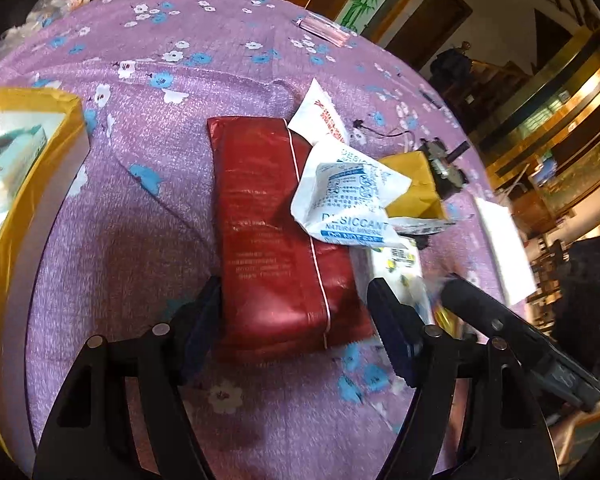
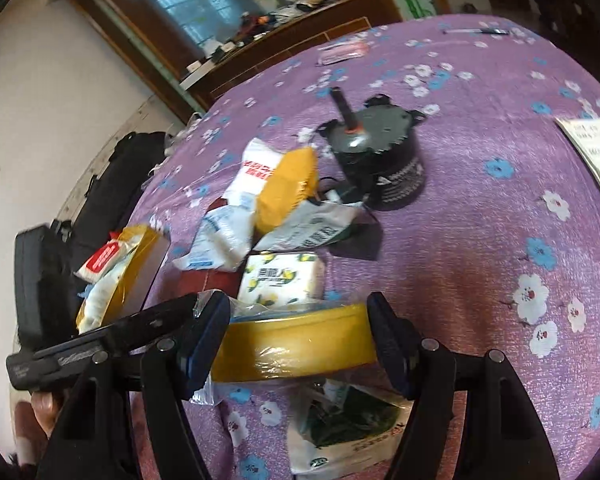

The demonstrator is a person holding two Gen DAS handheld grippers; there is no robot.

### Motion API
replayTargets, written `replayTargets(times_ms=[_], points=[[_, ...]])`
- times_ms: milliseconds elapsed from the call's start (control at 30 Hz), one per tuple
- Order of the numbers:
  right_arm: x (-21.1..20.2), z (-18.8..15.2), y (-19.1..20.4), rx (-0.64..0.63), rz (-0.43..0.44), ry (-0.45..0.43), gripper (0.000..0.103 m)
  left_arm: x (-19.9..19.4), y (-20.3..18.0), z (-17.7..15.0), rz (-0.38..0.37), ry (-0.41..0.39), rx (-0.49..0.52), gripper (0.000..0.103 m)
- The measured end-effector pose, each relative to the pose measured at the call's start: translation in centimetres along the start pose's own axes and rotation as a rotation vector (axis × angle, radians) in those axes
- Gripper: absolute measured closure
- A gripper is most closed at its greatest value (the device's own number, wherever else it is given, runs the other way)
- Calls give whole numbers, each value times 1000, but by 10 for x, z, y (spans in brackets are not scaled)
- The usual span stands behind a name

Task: Organize soft objects
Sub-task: 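Grasp the yellow pack with the right tool while the left grasps the red foil pack, then carry the yellow pack and red foil pack into the box and release both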

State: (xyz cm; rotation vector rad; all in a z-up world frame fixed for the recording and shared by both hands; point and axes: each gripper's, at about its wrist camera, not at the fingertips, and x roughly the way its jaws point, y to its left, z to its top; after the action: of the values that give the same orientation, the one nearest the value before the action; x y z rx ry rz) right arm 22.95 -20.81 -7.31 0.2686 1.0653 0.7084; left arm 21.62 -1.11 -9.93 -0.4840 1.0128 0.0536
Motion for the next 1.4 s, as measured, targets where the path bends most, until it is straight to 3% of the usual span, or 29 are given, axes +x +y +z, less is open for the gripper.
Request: replayTargets(times_ms=[200,367,467,633,767,900,1000,1133,1267,1400], points=[[-1,-4,1,1,18,10,33,9,-8,6,96,-53,74,30],[-1,-4,3,-4,22,2,33,5,-7,1,149,-55,126,50],[-3,-5,8,-28,46,-4,33,-6,-5,-11,205,-52,160,51],[0,-6,22,-98,82,1,33,-33,17,-40,189,2,125,51],[5,-9,35,-163,41,4,33,-51,20,-66,192,22,121,51],[-28,-14,33,-96,11,-136,33,-65,22,-86,152,50,110,51],[-57,-35,35,-17,19,-181,33,-73,26,-97,105,65,106,49],[-54,-62,46,32,-8,-117,33,-83,37,-103,40,54,63,47],[-19,-60,40,106,-55,-38,34,-99,37,-108,35,31,86,47],[-6,-50,38,156,-120,-61,34,-111,40,-108,13,-4,70,44]])
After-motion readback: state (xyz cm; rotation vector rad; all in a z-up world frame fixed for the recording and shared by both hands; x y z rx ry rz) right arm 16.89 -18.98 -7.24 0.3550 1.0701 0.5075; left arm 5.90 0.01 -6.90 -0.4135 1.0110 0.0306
